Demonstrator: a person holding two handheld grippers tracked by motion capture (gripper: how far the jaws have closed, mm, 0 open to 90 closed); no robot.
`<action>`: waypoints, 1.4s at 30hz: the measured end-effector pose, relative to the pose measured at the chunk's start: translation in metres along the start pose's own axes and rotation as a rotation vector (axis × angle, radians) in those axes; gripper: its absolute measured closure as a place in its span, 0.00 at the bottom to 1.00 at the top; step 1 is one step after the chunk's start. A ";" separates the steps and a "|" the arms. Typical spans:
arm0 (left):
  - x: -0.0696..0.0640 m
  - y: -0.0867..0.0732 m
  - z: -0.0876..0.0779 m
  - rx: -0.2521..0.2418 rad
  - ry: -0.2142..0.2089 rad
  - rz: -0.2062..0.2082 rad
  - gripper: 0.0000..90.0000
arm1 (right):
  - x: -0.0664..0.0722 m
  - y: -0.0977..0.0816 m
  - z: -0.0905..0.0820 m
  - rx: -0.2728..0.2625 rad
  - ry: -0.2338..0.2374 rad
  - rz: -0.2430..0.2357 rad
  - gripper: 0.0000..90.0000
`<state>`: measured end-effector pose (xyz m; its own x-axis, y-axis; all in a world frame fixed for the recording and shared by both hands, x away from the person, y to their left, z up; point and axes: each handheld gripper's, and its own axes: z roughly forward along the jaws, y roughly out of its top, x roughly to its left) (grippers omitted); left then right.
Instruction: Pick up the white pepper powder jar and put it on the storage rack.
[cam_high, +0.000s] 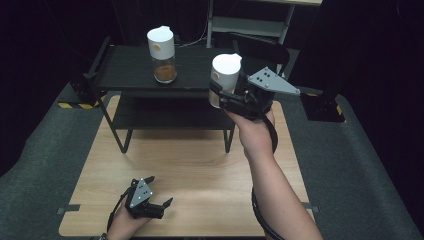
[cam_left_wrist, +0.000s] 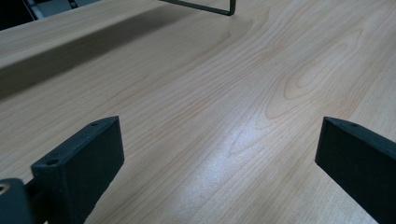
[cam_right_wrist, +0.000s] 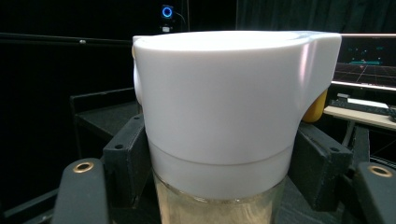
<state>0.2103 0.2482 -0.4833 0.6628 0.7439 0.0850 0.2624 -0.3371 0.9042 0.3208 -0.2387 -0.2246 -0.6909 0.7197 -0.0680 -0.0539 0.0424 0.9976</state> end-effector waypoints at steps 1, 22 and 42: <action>0.000 0.000 0.000 0.001 0.000 -0.002 0.02 | -0.001 0.001 0.002 0.000 0.000 0.001 0.33; 0.003 -0.003 -0.001 -0.013 -0.007 -0.019 0.02 | -0.011 0.017 0.058 0.041 -0.064 0.026 0.33; 0.005 -0.004 -0.002 -0.018 -0.015 -0.027 0.02 | -0.012 0.026 0.091 0.085 -0.088 0.029 0.33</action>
<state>0.2118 0.2541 -0.4854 0.6662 0.7438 0.0544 0.2674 -0.3063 0.9136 0.3933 -0.1832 -0.1970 -0.6251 0.7794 -0.0418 0.0291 0.0768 0.9966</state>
